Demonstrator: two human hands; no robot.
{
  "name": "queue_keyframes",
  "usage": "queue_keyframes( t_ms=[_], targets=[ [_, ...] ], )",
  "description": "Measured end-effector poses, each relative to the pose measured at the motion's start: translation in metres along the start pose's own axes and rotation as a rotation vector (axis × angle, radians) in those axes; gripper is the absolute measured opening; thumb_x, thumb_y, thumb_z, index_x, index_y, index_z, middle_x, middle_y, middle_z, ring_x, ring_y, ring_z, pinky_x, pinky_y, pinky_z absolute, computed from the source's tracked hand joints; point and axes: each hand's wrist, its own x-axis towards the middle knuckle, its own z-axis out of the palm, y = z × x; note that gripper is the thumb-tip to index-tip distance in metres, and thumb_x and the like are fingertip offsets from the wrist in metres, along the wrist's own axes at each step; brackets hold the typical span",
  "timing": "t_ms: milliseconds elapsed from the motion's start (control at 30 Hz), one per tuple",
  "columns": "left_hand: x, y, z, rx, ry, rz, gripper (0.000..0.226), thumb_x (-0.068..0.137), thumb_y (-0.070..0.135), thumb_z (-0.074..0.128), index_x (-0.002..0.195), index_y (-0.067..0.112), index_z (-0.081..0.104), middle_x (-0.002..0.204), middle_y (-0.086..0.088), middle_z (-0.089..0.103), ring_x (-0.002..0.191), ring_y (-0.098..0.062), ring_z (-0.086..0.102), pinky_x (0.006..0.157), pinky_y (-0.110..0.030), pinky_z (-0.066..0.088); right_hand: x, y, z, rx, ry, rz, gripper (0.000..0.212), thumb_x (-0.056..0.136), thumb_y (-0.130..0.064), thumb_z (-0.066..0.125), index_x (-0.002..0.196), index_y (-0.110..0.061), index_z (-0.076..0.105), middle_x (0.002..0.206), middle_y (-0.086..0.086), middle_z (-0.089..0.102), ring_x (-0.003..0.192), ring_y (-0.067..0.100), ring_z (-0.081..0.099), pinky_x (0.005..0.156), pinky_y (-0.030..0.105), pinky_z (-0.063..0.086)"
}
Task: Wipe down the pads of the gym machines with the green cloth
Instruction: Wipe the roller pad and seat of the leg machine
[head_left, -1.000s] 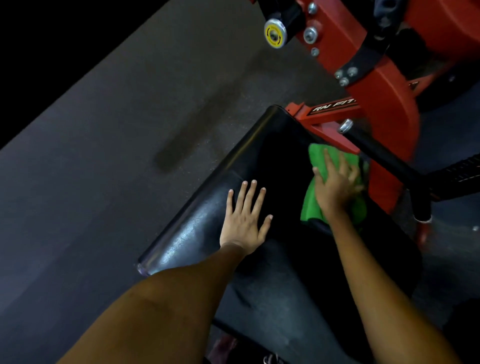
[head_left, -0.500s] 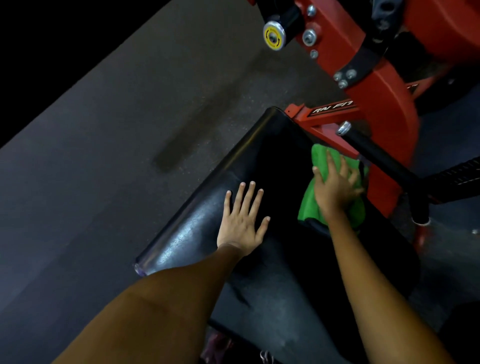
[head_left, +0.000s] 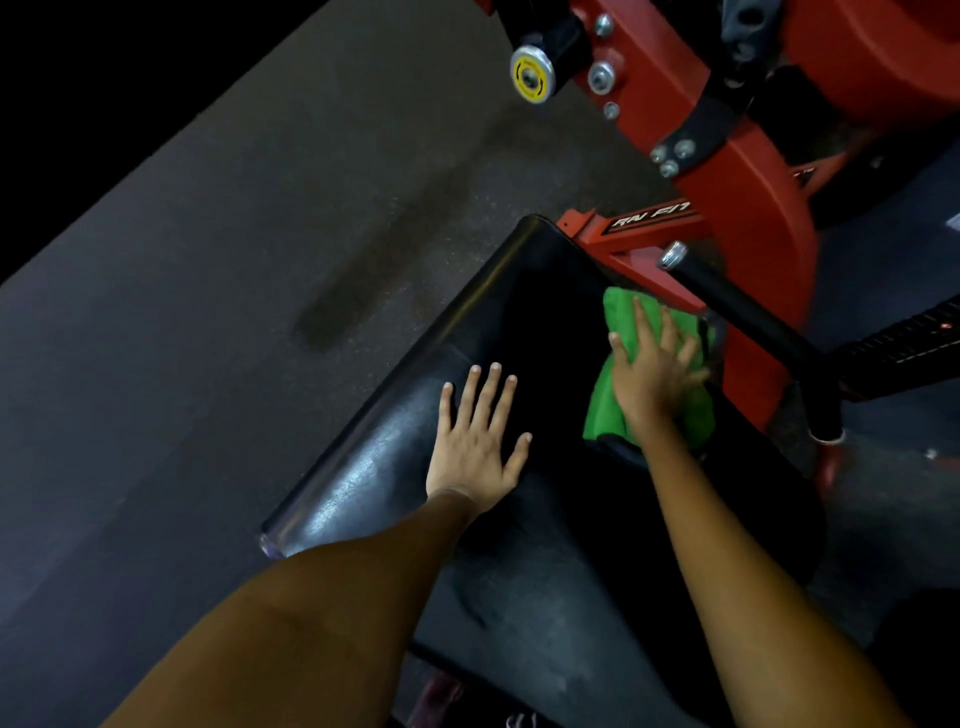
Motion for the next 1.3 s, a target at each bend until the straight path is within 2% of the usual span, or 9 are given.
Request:
queue_keyframes(
  t_ms=[300, 467, 533, 667, 800, 967, 1033, 1167, 1300],
  targets=[
    [0.0, 0.001, 0.0, -0.009, 0.0, -0.004, 0.068, 0.093, 0.05, 0.03, 0.148, 0.01, 0.025, 0.156, -0.011, 0.024, 0.144, -0.026, 0.014, 0.114, -0.049, 0.009, -0.032, 0.024, 0.008, -0.108, -0.004, -0.478, 0.051, 0.09, -0.048, 0.042, 0.14, -0.039, 0.041, 0.149, 0.0, 0.04, 0.127, 0.032, 0.037, 0.093, 0.059, 0.033],
    [0.0, 0.0, 0.0, -0.002, -0.013, -0.006, 0.068, 0.094, 0.05, 0.028, 0.149, 0.012, 0.023, 0.156, -0.01, 0.023, 0.144, -0.025, 0.013, 0.115, -0.049, 0.008, -0.029, 0.045, 0.004, 0.134, 0.046, 0.3, 0.051, 0.094, -0.042, 0.051, 0.143, -0.034, 0.04, 0.153, 0.001, 0.031, 0.138, 0.032, 0.022, 0.105, 0.062, 0.019],
    [-0.001, 0.001, 0.0, 0.007, -0.021, 0.0, 0.068, 0.094, 0.05, 0.027, 0.15, 0.012, 0.024, 0.157, -0.01, 0.021, 0.145, -0.026, 0.013, 0.115, -0.049, 0.007, -0.024, 0.023, 0.001, 0.135, 0.036, 0.352, 0.053, 0.094, -0.044, 0.048, 0.145, -0.037, 0.034, 0.156, 0.001, 0.024, 0.14, 0.032, 0.017, 0.106, 0.062, 0.016],
    [0.001, 0.001, -0.001, 0.002, -0.023, -0.008, 0.068, 0.093, 0.05, 0.029, 0.149, 0.011, 0.026, 0.156, -0.011, 0.024, 0.145, -0.026, 0.014, 0.116, -0.048, 0.005, -0.06, 0.007, 0.011, 0.028, 0.004, -0.008, 0.054, 0.094, -0.043, 0.049, 0.145, -0.04, 0.032, 0.155, 0.0, 0.027, 0.136, 0.031, 0.026, 0.101, 0.061, 0.024],
    [0.001, 0.001, -0.002, 0.004, -0.012, -0.005, 0.068, 0.093, 0.049, 0.029, 0.148, 0.011, 0.027, 0.156, -0.011, 0.025, 0.144, -0.025, 0.011, 0.116, -0.046, 0.002, -0.098, 0.079, 0.014, -0.124, -0.02, -0.383, 0.053, 0.087, -0.049, 0.042, 0.139, -0.037, 0.043, 0.146, 0.001, 0.043, 0.125, 0.03, 0.039, 0.089, 0.063, 0.037],
    [0.0, 0.001, -0.001, 0.032, -0.021, -0.014, 0.068, 0.093, 0.049, 0.027, 0.149, 0.011, 0.025, 0.157, -0.01, 0.023, 0.145, -0.025, 0.01, 0.116, -0.047, 0.002, -0.056, 0.115, -0.003, 0.075, 0.0, 0.418, 0.054, 0.095, -0.049, 0.038, 0.144, -0.027, 0.04, 0.154, 0.007, 0.028, 0.141, 0.034, 0.019, 0.103, 0.064, 0.019],
    [0.0, 0.002, -0.003, 0.046, -0.029, -0.015, 0.068, 0.094, 0.05, 0.024, 0.15, 0.012, 0.022, 0.157, -0.01, 0.02, 0.146, -0.025, 0.01, 0.117, -0.046, 0.0, -0.033, 0.089, -0.009, 0.131, -0.001, 0.513, 0.054, 0.096, -0.046, 0.042, 0.147, -0.032, 0.03, 0.156, 0.007, 0.02, 0.143, 0.034, 0.012, 0.106, 0.064, 0.015],
    [0.0, 0.003, -0.003, 0.059, -0.032, -0.023, 0.069, 0.093, 0.051, 0.019, 0.151, 0.013, 0.018, 0.158, -0.009, 0.016, 0.146, -0.025, 0.008, 0.117, -0.045, -0.003, -0.066, 0.052, 0.008, 0.092, -0.019, 0.218, 0.058, 0.094, -0.047, 0.046, 0.148, -0.038, 0.027, 0.158, 0.0, 0.019, 0.141, 0.032, 0.017, 0.104, 0.066, 0.019],
    [0.001, 0.002, -0.004, 0.071, -0.04, -0.033, 0.071, 0.093, 0.052, 0.018, 0.151, 0.013, 0.017, 0.159, -0.01, 0.015, 0.147, -0.025, 0.006, 0.117, -0.047, -0.003, -0.129, 0.094, 0.017, -0.046, -0.005, -0.173, 0.055, 0.085, -0.051, 0.044, 0.138, -0.034, 0.048, 0.146, 0.002, 0.043, 0.128, 0.03, 0.037, 0.094, 0.061, 0.033]
  ],
)
